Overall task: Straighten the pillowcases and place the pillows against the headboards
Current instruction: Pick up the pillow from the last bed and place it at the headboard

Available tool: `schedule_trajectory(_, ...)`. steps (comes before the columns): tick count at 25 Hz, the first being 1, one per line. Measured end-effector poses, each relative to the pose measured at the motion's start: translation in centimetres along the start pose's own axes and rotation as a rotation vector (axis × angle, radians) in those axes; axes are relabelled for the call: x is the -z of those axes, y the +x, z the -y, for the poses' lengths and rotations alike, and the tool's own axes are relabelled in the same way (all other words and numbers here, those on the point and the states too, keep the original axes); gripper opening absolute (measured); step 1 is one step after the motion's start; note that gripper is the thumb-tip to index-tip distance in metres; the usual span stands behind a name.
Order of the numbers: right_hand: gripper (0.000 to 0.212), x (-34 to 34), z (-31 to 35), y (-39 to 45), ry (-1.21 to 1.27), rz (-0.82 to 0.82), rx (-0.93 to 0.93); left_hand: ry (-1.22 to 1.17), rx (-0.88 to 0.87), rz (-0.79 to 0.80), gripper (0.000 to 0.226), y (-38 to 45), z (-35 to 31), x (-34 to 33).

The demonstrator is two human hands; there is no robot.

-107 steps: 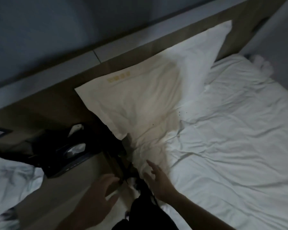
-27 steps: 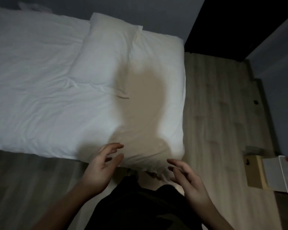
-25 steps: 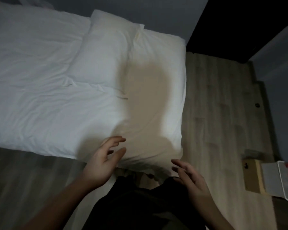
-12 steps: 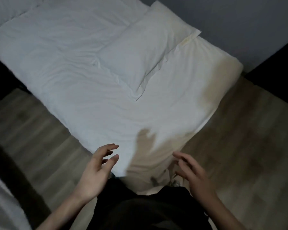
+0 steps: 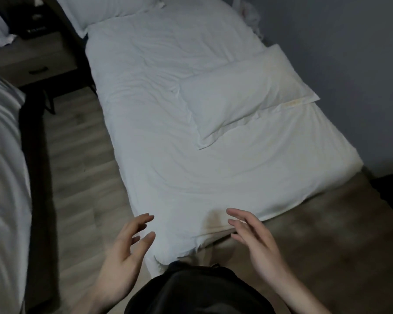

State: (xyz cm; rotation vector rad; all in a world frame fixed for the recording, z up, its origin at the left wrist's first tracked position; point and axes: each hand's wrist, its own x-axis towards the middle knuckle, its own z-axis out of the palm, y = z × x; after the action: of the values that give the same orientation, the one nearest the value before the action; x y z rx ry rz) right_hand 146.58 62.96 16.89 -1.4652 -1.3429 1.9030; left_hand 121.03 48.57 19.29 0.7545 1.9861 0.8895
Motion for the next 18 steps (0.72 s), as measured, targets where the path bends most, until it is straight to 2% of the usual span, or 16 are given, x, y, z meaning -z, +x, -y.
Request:
schedule_trajectory(1, 0.033, 0.3, 0.3, 0.4, -0.032, 0.014, 0.009, -0.027, 0.024, -0.007, 0.029, 0.0, 0.2, -0.6)
schedule_trajectory(5, 0.027, 3.0, -0.2, 1.5, -0.096, -0.007, -0.004, -0.068, 0.076, 0.05, 0.027, 3.1, 0.2, -4.1)
schedule_trajectory(6, 0.033, 4.1, -0.2, 1.4, -0.094, -0.019, 0.004, -0.076, 0.064, 0.066, 0.027, 4.2, -0.5, -5.2)
schedule_trajectory(9, 0.07, 7.7, -0.2, 1.2, -0.062, -0.054, 0.006, -0.09, 0.001, 0.101, 0.027, 7.6, -4.1, -8.2)
schedule_trajectory(10, 0.075, 9.0, -0.2, 1.3, -0.053, -0.062, 0.013, -0.103, -0.015, 0.104, 0.027, 8.5, -5.5, -9.2)
schedule_trajectory(14, 0.055, 15.3, 0.0, 3.5, -0.018, -0.079, -0.016, -0.123, -0.037, 0.072, 0.027, 10.7, -9.8, -14.9)
schedule_trajectory(17, 0.044, 21.7, 0.6, 6.5, -0.033, -0.004, -0.051, -0.149, 0.004, 0.019, 0.026, 10.7, -11.7, -20.9)
schedule_trajectory(18, 0.046, 24.7, 1.2, 7.5, -0.051, 0.035, -0.052, -0.158, 0.025, -0.008, 0.026, 10.4, -12.4, -23.8)
